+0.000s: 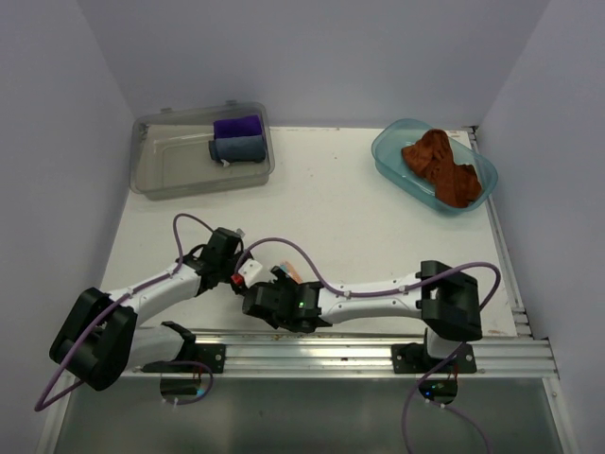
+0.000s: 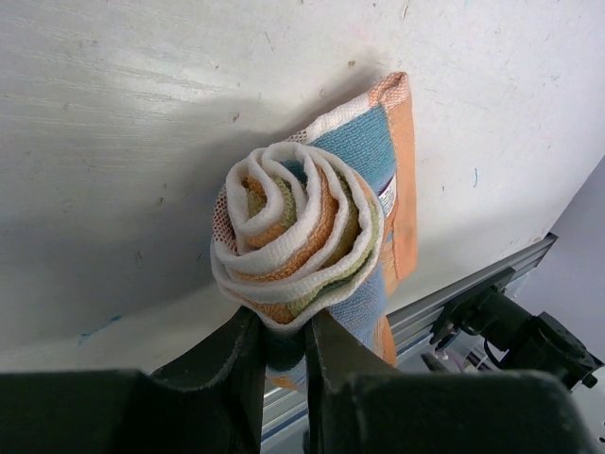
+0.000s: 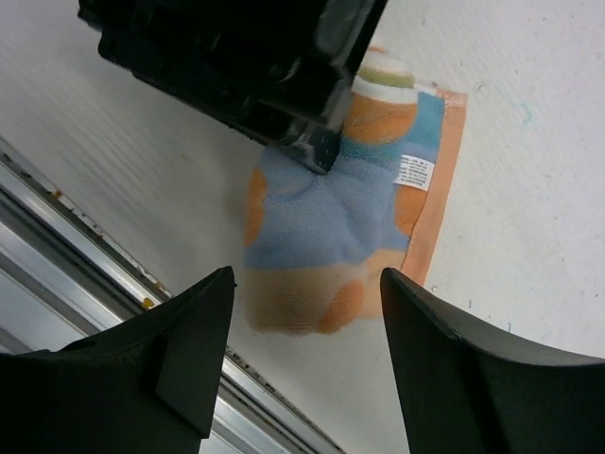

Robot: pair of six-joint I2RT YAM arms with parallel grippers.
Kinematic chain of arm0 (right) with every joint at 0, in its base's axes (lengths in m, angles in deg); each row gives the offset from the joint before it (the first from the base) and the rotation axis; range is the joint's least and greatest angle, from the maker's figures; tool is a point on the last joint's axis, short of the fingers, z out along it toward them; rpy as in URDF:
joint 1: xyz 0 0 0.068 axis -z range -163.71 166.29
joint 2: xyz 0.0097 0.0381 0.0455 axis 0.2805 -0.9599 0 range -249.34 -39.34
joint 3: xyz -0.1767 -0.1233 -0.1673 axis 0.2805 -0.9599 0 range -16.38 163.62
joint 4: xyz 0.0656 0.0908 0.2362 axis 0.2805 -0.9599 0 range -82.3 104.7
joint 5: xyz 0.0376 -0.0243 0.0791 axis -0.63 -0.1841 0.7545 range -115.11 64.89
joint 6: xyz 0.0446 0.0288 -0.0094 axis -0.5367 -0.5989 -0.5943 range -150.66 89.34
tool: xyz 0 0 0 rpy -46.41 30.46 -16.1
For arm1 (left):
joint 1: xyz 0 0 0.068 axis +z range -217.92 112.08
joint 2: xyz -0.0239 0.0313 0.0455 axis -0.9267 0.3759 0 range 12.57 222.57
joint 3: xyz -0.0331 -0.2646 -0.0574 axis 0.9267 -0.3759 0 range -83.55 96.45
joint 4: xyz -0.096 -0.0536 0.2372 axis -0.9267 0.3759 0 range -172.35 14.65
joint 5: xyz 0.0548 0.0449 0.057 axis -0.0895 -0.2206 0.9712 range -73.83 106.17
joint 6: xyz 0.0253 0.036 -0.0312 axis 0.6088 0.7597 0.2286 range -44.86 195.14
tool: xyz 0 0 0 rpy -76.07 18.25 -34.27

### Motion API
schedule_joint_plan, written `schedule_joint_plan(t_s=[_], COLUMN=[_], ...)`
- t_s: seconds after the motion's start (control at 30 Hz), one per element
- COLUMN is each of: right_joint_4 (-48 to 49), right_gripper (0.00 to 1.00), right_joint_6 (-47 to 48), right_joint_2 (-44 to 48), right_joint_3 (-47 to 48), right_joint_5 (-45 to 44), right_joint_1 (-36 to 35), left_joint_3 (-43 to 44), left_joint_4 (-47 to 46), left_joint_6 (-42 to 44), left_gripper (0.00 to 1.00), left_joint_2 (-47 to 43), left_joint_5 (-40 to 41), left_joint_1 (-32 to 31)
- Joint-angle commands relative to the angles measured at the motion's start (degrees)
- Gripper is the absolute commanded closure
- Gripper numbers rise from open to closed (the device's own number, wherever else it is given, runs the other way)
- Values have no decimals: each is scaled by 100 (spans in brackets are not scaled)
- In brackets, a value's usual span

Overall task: Roll the towels
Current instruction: Roll the towel

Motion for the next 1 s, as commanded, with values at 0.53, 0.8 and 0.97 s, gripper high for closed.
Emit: schedule_joint_plan(t_s=[0.53,0.8,0.97], right_joint_4=[1262,2503,3441], right_gripper=[100,100,100], right_joint_6=[67,-336,-776], right_joint_2=[281,942,1012], right_joint_3=[-952,-1911,-2333], right_joint_5=[813,2609,3682], right_joint_1=[524,1325,1772], left_joint_3=[-94,-209,-218], left_joint_4=[191,-204,-397], left_joint_6=[-85,-120,-94], left_gripper=[36,10,9], left_joint_2=[-443,-435,-338], left_joint_5=[24,-222,-354], left_joint_1=[17,26,26])
